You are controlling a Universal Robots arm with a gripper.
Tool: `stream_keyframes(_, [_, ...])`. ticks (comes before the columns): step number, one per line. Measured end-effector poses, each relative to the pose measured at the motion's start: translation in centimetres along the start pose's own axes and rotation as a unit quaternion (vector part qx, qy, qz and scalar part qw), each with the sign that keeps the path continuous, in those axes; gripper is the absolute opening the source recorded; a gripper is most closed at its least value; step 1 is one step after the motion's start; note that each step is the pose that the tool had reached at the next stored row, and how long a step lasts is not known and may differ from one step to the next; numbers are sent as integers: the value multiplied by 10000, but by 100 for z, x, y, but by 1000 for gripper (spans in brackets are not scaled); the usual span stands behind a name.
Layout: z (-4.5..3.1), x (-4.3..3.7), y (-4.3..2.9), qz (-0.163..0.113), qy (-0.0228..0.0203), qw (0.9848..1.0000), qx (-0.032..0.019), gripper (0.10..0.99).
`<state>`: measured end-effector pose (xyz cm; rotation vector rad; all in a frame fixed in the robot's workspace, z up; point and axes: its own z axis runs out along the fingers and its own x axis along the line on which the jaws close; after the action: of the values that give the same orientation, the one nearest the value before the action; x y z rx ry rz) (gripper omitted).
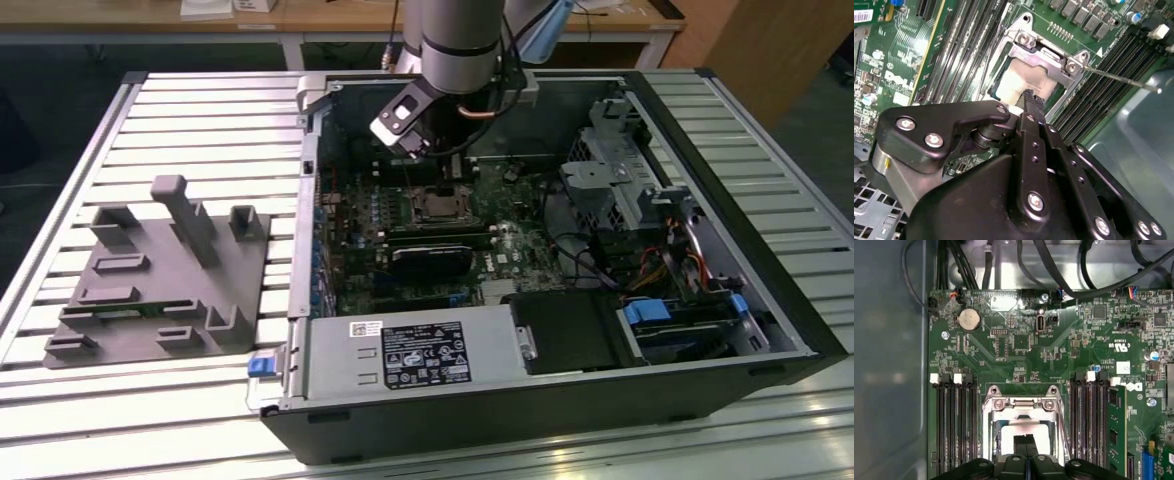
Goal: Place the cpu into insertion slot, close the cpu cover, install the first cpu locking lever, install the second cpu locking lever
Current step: 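Close the cpu cover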
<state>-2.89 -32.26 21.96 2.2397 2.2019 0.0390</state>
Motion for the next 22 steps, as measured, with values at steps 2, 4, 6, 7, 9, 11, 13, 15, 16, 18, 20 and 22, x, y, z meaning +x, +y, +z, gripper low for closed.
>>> stream_keyframes(2, [9,-2,-23,0,0,10000,0,106])
stream_keyframes(4, [18,-3,-50,1,0,10000,0,106])
stream_keyframes(6, [21,-3,-64,0,0,10000,0,106])
stream_keyframes(7, [21,-3,-64,0,0,10000,0,106])
stream_keyframes(9, [21,-3,-64,0,0,10000,0,106])
stream_keyframes(11, [21,-3,-65,-2,0,10000,0,106])
stream_keyframes(13, [21,-3,-65,-72,2,10000,1,106])
stream_keyframes(15, [21,-3,-66,-223,4,9998,4,106])
stream_keyframes(16, [22,-3,-66,-307,6,9995,5,106])
stream_keyframes(18, [22,-3,-66,-477,8,9989,8,106])
stream_keyframes(20, [22,-3,-66,-642,10,9979,11,106])
stream_keyframes(22, [23,-4,-66,-812,9,9967,14,106])
